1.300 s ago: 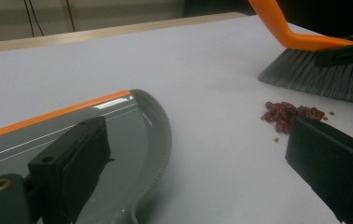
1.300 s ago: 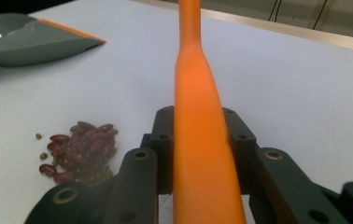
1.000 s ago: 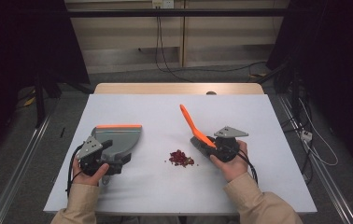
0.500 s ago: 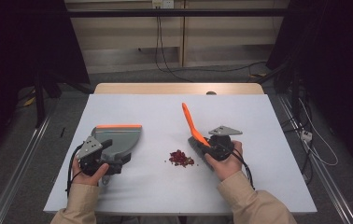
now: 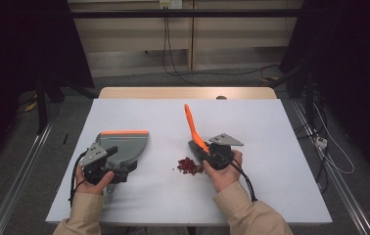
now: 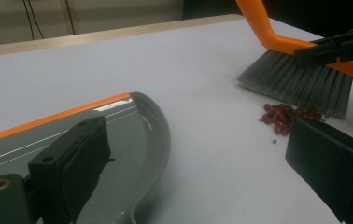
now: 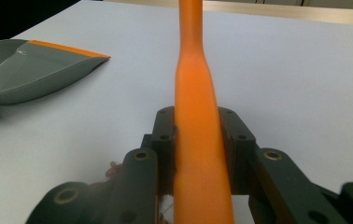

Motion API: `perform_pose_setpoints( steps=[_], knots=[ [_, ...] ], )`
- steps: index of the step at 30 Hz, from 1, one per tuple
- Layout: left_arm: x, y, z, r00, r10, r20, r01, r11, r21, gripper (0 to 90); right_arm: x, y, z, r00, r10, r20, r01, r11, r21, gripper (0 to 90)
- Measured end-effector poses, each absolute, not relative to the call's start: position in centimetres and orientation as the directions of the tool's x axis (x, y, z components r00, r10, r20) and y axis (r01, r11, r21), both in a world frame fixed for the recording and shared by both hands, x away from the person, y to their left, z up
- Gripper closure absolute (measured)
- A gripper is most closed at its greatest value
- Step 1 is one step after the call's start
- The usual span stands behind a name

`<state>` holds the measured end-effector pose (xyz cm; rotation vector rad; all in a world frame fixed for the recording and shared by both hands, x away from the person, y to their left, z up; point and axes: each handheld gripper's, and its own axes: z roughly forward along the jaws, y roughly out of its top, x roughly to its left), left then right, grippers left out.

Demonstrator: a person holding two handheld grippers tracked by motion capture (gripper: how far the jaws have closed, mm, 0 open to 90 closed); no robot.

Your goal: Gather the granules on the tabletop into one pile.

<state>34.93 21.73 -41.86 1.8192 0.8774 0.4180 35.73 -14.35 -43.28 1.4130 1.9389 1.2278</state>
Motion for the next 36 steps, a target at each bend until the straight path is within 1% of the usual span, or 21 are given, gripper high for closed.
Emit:
perform_pose_setpoints(
  steps=[1,6,8,14,20,26,36],
  knots=[
    [34.9,21.8,-41.9,0.673,0.731,-0.110,0.373,-0.208,0.904,6.2,35.8,-14.1,-43.3,-0.378,0.916,0.135,0.512,0.086,0.855,71.3],
    [35.0,21.8,-41.9,0.673,0.732,-0.111,0.376,-0.209,0.903,6.2,36.3,-13.0,-43.3,-0.380,0.912,0.153,0.494,0.061,0.867,71.3],
    [35.0,21.8,-41.9,0.673,0.731,-0.111,0.375,-0.208,0.904,6.2,36.5,-12.5,-43.3,-0.390,0.910,0.140,0.484,0.073,0.872,71.3],
    [35.0,21.9,-41.9,0.672,0.732,-0.112,0.376,-0.207,0.903,6.2,36.7,-12.7,-42.9,-0.393,0.908,0.146,0.471,0.063,0.880,71.2],
    [34.9,21.8,-41.8,0.677,0.727,-0.111,0.375,-0.211,0.903,6.2,36.3,-13.9,-42.3,-0.397,0.907,0.140,0.471,0.070,0.880,71.2],
    [34.7,21.8,-41.6,0.679,0.726,-0.111,0.382,-0.220,0.898,6.1,35.9,-16.1,-41.7,-0.392,0.909,0.140,0.478,0.071,0.875,71.2],
    [34.6,21.6,-41.7,0.682,0.723,-0.114,0.407,-0.244,0.880,6.2,35.8,-19.6,-42.4,-0.360,0.929,0.087,0.526,0.124,0.842,71.1]
  ],
)
